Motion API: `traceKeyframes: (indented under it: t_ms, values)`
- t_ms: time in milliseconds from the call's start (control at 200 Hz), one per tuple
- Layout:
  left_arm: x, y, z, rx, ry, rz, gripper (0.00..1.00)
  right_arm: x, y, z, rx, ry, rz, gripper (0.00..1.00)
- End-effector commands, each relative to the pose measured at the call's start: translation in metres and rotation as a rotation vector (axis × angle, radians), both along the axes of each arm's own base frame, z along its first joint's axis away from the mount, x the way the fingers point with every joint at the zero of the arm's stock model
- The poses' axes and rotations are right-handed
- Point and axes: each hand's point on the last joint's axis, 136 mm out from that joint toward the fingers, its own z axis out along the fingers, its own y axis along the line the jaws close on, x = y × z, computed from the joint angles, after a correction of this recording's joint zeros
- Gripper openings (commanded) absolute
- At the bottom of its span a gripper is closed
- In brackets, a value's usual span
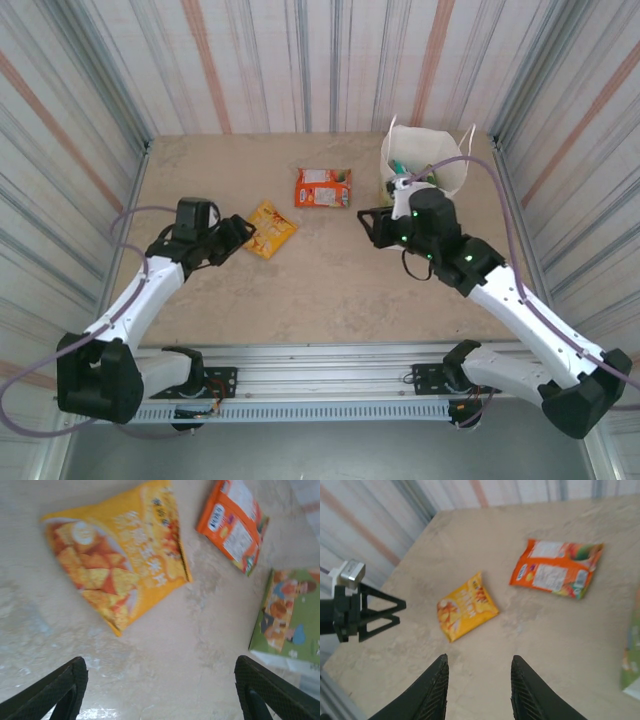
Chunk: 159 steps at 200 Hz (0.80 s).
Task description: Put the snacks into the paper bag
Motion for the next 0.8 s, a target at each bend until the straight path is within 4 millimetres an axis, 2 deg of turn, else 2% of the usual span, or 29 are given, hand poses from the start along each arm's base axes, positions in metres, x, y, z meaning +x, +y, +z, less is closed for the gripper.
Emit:
traceKeyframes:
  t_ms: [0, 185, 346, 531, 792]
  values:
    - [-0.004, 0.009, -0.010, -0.095, 0.029, 0.090, 0.78, 0.003, 0.020, -0.003, 0.021, -0.010, -0.008, 0.37]
    - [-0.006, 0.005, -0.040, -0.182, 0.084, 0.129, 0.73, 0.000, 0.060, -0.026, -0.015, 0.032, 0.074, 0.38]
    - [-0.002, -0.001, -0.063, -0.219, 0.132, 0.126, 0.70, 0.000, 0.080, -0.030, -0.011, 0.028, 0.122, 0.39]
    - [0.012, -0.011, -0.079, -0.255, 0.170, 0.102, 0.66, -0.001, 0.090, -0.035, -0.017, 0.042, 0.153, 0.40]
    - [0.033, -0.021, -0.098, -0.273, 0.200, 0.084, 0.61, -0.002, 0.089, -0.038, -0.029, 0.041, 0.148, 0.40]
